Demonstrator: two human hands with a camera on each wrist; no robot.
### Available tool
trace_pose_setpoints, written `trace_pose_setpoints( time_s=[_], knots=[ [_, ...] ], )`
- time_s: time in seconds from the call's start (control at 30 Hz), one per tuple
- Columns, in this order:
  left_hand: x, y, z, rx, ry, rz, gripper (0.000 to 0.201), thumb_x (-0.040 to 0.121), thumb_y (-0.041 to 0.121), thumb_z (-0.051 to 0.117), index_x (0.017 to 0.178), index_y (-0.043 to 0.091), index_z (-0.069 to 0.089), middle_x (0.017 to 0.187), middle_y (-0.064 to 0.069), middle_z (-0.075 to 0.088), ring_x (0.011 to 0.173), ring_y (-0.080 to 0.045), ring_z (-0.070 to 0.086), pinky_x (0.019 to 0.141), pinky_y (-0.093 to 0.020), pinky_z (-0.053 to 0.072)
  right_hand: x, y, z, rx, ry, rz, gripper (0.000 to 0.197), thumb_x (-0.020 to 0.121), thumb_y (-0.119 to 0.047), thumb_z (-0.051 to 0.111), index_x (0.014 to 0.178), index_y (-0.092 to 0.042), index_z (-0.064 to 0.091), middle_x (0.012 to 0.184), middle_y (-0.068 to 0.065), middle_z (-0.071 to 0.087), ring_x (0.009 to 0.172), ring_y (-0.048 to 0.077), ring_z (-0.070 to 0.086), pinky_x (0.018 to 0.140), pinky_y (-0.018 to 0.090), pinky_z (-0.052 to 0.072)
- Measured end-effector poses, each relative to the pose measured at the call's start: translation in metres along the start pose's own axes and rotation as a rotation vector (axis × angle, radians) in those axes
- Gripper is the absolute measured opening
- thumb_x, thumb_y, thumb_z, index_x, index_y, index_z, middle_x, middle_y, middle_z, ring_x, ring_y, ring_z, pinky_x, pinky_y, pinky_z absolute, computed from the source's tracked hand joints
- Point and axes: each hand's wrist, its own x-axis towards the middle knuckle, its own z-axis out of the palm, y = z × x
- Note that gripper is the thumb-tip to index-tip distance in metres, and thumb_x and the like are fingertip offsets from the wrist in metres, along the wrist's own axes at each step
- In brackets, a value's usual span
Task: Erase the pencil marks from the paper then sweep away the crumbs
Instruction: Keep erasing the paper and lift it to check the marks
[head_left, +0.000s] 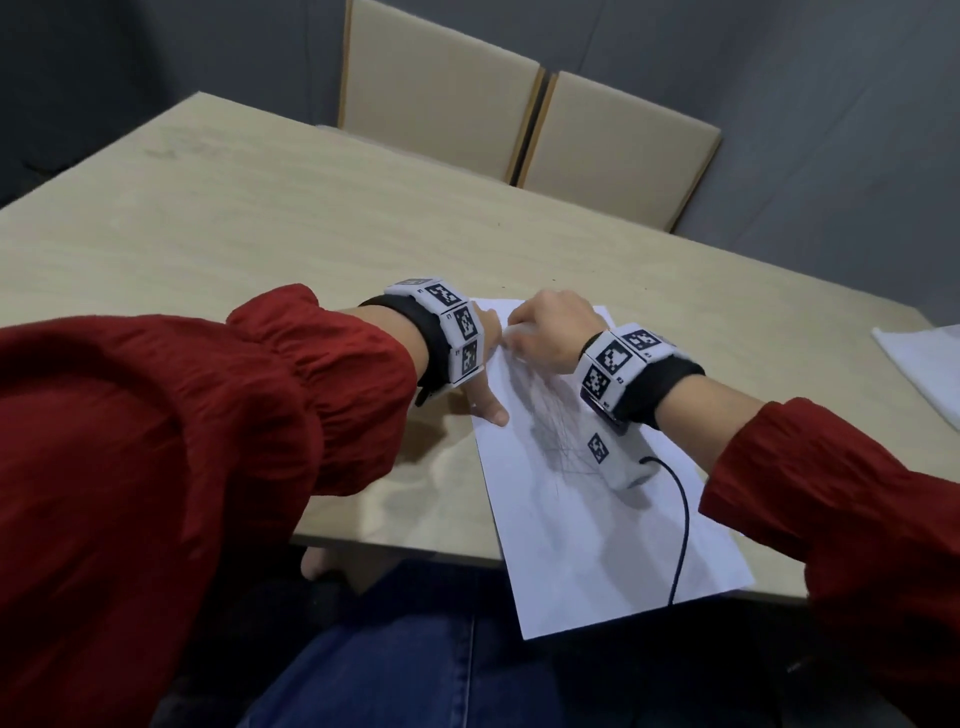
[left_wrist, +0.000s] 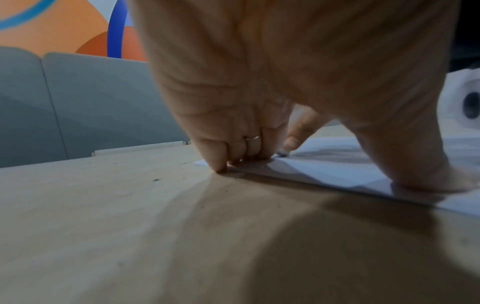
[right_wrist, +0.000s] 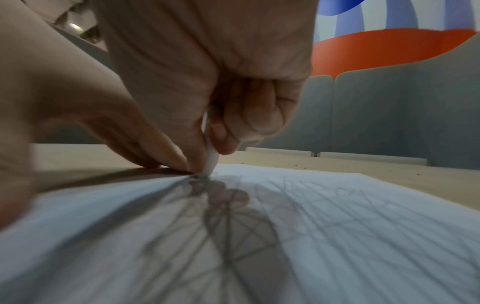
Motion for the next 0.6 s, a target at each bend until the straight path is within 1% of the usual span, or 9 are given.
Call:
trace_pose_setpoints(
  time_s=[0.03, 0.1, 0.2, 0.23, 0.3, 0.4, 0.5, 0.57, 0.6],
  knots=[
    [-0.001, -0.001, 0.001, -0.006, 0.003, -0.001, 0.103, 0.027, 0.093, 0.055, 0.090, 0.012, 0.055, 0.099, -0.004, 0.062, 0.085, -0.026, 0.062, 0.082, -0.040, 0.053, -0.002, 0.001, 0.000, -0.029, -0.032, -0.016, 0.019, 0.076, -0.028, 0.054, 0.073, -0.013, 0.067, 0.067, 0.004, 0.063, 0.069, 0.026, 0.056, 0.061, 0.034, 0.050],
    [-0.002, -0.003, 0.005, -0.009, 0.012, -0.007, 0.099, 0.039, 0.090, 0.062, 0.098, 0.011, 0.051, 0.111, -0.005, 0.057, 0.094, -0.027, 0.059, 0.087, -0.042, 0.051, -0.003, 0.004, -0.002, -0.090, -0.062, -0.023, 0.021, 0.080, -0.033, 0.054, 0.084, -0.021, 0.071, 0.080, 0.003, 0.068, 0.080, 0.026, 0.059, 0.067, 0.034, 0.051],
    [0.002, -0.004, 0.010, -0.010, 0.034, -0.014, 0.127, 0.029, 0.094, 0.054, 0.123, 0.009, 0.047, 0.137, -0.011, 0.048, 0.108, -0.030, 0.056, 0.094, -0.044, 0.048, 0.006, 0.003, -0.007, -0.136, 0.011, -0.022, 0.024, 0.082, -0.031, 0.050, 0.092, -0.020, 0.070, 0.089, 0.005, 0.069, 0.087, 0.029, 0.060, 0.068, 0.034, 0.047],
    [0.001, -0.002, 0.009, -0.012, 0.031, -0.014, 0.126, 0.032, 0.094, 0.057, 0.124, 0.009, 0.046, 0.138, -0.011, 0.047, 0.108, -0.030, 0.057, 0.095, -0.045, 0.048, 0.007, 0.004, -0.006, -0.135, 0.033, -0.032, 0.025, 0.083, -0.030, 0.050, 0.092, -0.018, 0.069, 0.089, 0.007, 0.069, 0.087, 0.031, 0.060, 0.067, 0.034, 0.047],
    [0.000, -0.002, 0.007, -0.010, 0.021, -0.008, 0.110, 0.041, 0.090, 0.064, 0.115, 0.010, 0.049, 0.132, -0.012, 0.051, 0.099, -0.029, 0.059, 0.091, -0.044, 0.050, 0.000, 0.004, -0.003, -0.140, 0.007, -0.065, 0.023, 0.084, -0.032, 0.050, 0.088, -0.019, 0.069, 0.084, 0.007, 0.068, 0.084, 0.029, 0.060, 0.065, 0.034, 0.047],
    [0.007, -0.005, 0.008, -0.006, 0.023, -0.003, 0.109, 0.035, 0.092, 0.061, 0.106, 0.009, 0.051, 0.122, -0.009, 0.057, 0.091, -0.028, 0.060, 0.088, -0.042, 0.052, -0.010, 0.007, -0.002, -0.145, -0.041, -0.086, 0.024, 0.086, -0.038, 0.050, 0.088, -0.024, 0.068, 0.082, 0.001, 0.068, 0.083, 0.025, 0.059, 0.065, 0.033, 0.048],
    [0.006, -0.004, 0.006, -0.014, 0.014, -0.008, 0.079, 0.048, 0.084, 0.069, 0.076, 0.016, 0.040, 0.105, -0.003, 0.058, 0.086, -0.026, 0.058, 0.086, -0.042, 0.052, 0.006, 0.006, -0.005, -0.159, 0.050, -0.078, 0.026, 0.087, -0.033, 0.050, 0.096, -0.019, 0.069, 0.091, 0.007, 0.070, 0.089, 0.030, 0.062, 0.068, 0.034, 0.049],
    [0.004, -0.002, 0.004, -0.020, 0.027, 0.005, 0.073, 0.054, 0.080, 0.071, 0.070, 0.020, 0.032, 0.105, -0.002, 0.056, 0.087, -0.026, 0.057, 0.087, -0.041, 0.051, 0.008, 0.005, -0.002, -0.185, 0.053, -0.104, 0.026, 0.088, -0.032, 0.050, 0.095, -0.019, 0.070, 0.088, 0.007, 0.070, 0.086, 0.030, 0.062, 0.063, 0.032, 0.047],
    [0.005, -0.003, 0.006, -0.027, 0.034, 0.012, 0.072, 0.055, 0.079, 0.072, 0.070, 0.020, 0.034, 0.102, -0.002, 0.057, 0.087, -0.026, 0.058, 0.087, -0.041, 0.052, 0.004, 0.004, -0.001, -0.202, 0.040, -0.117, 0.025, 0.088, -0.034, 0.050, 0.093, -0.021, 0.070, 0.084, 0.005, 0.069, 0.083, 0.028, 0.062, 0.059, 0.031, 0.044]
  ],
)
